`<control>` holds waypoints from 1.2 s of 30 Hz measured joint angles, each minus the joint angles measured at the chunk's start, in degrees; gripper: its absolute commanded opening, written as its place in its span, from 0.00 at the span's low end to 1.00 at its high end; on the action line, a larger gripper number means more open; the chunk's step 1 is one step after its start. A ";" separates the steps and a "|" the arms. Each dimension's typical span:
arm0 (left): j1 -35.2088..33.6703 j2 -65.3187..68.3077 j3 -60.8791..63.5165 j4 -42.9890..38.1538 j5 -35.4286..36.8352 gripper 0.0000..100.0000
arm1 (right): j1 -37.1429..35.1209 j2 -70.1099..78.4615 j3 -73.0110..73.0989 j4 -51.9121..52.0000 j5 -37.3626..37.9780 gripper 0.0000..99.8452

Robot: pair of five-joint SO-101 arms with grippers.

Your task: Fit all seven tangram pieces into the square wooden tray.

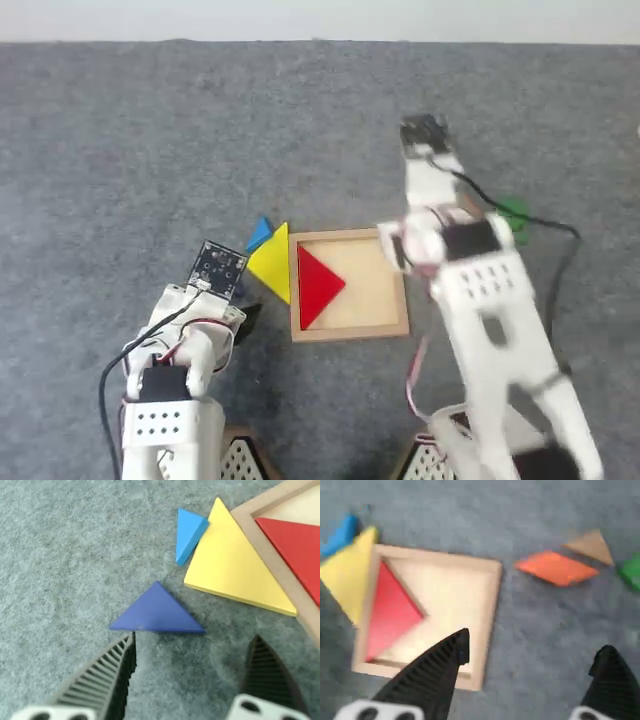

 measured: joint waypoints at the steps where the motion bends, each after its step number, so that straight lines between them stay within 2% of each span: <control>1: -0.18 0.00 0.00 0.00 0.00 0.33 | 1.49 -3.16 3.69 -0.97 0.35 0.38; 5: -0.09 0.00 0.00 0.09 0.00 0.34 | 6.68 -13.19 18.20 -6.24 2.64 0.38; 10: -0.26 0.00 0.00 1.32 -0.88 0.34 | 12.84 -15.91 30.86 -12.57 6.42 0.38; 16: -0.18 0.00 -1.05 1.32 -9.05 0.34 | 15.74 -15.91 37.19 -17.41 7.74 0.38; 21: -0.18 0.09 -6.42 2.37 -10.11 0.34 | 15.82 -16.00 37.45 -17.67 9.76 0.38; 25: -0.26 5.01 -17.23 9.05 -7.47 0.33 | 15.91 -16.00 37.45 -17.67 10.64 0.38; 30: 0.18 23.47 -38.59 22.42 -7.12 0.34 | 16.09 -16.00 38.59 -17.67 10.64 0.38; 33: 3.78 36.92 -52.40 30.77 -6.51 0.34 | 15.82 -16.00 38.59 -17.67 10.64 0.38; 36: 8.26 49.58 -61.63 33.41 -4.31 0.34 | 15.91 -16.00 38.59 -17.67 10.64 0.38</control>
